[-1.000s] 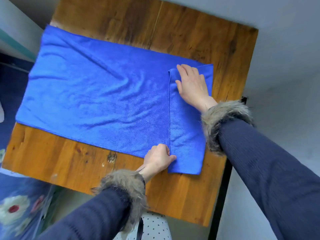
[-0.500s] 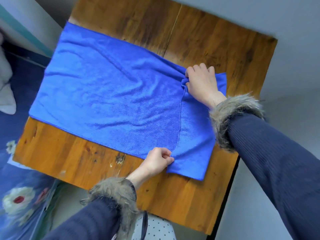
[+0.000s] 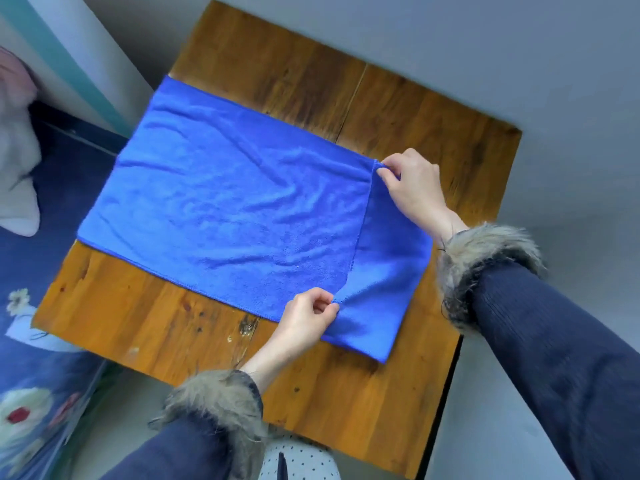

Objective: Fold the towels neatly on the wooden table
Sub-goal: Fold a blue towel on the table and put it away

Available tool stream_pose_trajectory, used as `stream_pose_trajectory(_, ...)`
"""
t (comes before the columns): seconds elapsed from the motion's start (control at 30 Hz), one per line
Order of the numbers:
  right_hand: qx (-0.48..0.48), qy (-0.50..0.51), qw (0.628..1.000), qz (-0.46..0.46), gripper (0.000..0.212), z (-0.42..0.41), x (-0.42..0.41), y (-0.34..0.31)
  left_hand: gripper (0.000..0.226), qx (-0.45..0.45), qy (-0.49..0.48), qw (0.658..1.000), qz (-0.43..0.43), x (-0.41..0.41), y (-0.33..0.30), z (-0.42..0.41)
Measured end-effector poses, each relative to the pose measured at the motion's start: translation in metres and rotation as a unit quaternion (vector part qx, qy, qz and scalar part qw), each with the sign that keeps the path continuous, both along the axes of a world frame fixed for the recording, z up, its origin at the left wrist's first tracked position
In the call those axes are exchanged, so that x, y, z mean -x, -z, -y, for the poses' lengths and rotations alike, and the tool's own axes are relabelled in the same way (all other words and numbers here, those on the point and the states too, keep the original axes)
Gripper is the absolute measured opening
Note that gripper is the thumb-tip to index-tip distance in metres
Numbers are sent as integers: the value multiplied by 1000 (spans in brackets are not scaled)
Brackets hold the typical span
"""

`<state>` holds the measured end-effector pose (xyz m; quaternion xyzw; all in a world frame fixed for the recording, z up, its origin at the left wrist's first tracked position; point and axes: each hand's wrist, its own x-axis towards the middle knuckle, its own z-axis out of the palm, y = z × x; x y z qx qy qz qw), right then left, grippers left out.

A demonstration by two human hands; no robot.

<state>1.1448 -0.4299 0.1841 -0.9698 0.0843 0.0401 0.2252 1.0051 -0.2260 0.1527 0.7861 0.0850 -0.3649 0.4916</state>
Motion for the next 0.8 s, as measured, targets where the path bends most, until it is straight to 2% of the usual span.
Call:
stream_pose_trajectory(0.13,-27,11,999,38,19,-17,-15,-38,11,84,-19,996,12,-30,-39,-27)
stream_pose_trajectory(0.27,-95,8,994,61,18,-56,-43,-68,11,149,-84,985,31,-64,-79,-79)
stream_pose_trajectory(0.53,-182,-32,982,46,17,-186,-108,-85,11,148,-201,967,60,-126,-95,-207)
stream_pose_trajectory(0.7,-188,-56,980,38,15,-259,-153,-79,10,144,-252,955,60,-146,-83,-271)
stream_pose_trajectory(0.8,-166,-58,984,36,15,-284,-180,-64,10,93,-275,955,69,-152,-61,-299)
